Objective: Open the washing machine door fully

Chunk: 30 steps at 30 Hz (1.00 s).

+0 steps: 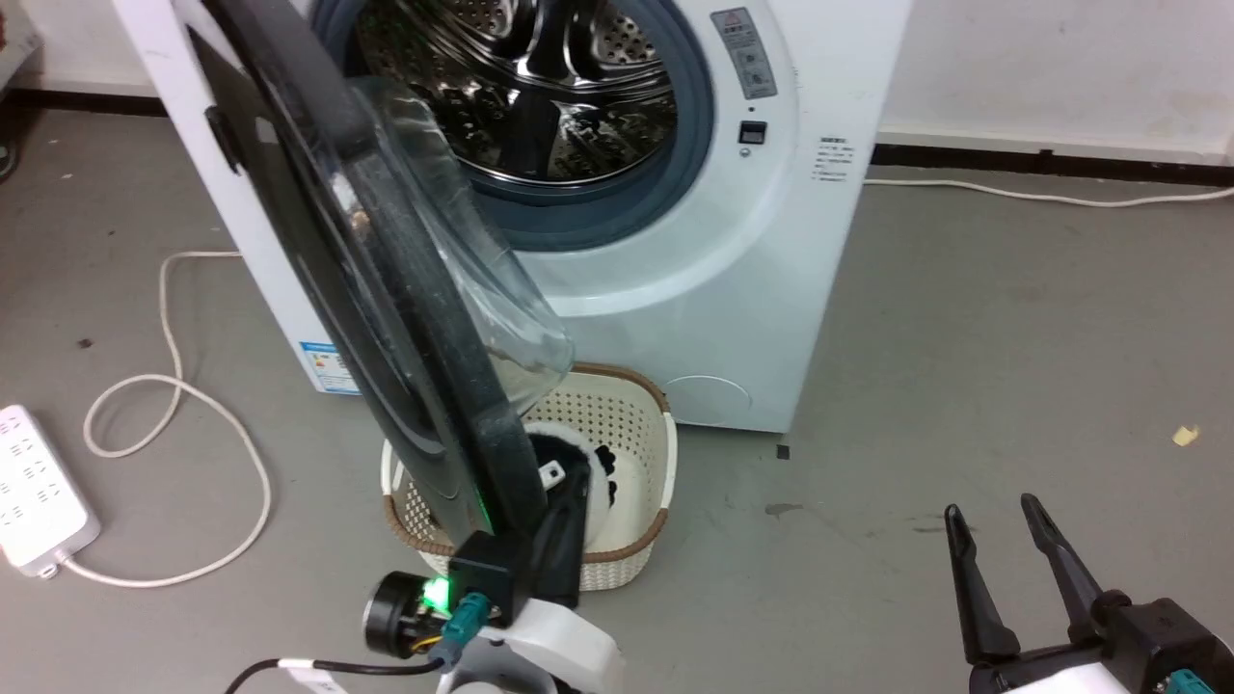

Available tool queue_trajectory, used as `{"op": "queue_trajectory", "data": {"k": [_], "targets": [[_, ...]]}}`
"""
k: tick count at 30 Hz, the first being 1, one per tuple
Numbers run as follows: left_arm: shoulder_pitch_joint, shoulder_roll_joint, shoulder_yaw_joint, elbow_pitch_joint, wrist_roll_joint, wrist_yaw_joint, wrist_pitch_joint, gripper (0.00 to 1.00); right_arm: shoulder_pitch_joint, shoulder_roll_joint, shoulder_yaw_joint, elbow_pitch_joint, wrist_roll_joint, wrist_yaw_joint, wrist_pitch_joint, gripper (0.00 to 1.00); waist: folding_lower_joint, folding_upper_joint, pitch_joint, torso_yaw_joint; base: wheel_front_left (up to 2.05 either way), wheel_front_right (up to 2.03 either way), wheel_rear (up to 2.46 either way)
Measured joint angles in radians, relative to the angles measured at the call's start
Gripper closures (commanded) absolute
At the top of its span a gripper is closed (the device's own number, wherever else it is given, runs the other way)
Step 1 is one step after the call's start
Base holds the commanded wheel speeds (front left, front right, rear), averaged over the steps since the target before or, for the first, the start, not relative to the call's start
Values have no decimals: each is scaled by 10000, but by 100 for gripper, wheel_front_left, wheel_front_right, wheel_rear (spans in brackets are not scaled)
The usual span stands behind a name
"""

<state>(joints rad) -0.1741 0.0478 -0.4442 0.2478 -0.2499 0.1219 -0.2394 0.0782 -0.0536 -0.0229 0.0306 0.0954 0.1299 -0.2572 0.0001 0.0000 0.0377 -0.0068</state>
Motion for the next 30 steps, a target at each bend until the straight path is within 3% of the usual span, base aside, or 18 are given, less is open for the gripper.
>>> {"op": "queue_trajectory", "data": {"k": [9, 18, 24, 30], "targets": [[-4, 10, 211, 146, -69, -21, -142, 100, 12, 0, -19, 159, 0, 0, 0, 0, 0, 0, -216, 688, 0, 0, 0], [475, 111, 334, -15, -65, -196, -182, 100, 189, 0, 105, 173, 10, 0, 0, 0, -1, 0, -448, 2065, 0, 0, 0], [551, 466, 809, -144, -86, -180, -180, 100, 194, 6, 286, 178, 13, 0, 0, 0, -1, 0, -387, 3173, 0, 0, 0], [291, 1193, 1620, -71, -198, -205, -180, 100, -70, 8, 485, 132, -265, 0, 0, 0, 0, 0, 151, 3874, 0, 0, 0]]}}
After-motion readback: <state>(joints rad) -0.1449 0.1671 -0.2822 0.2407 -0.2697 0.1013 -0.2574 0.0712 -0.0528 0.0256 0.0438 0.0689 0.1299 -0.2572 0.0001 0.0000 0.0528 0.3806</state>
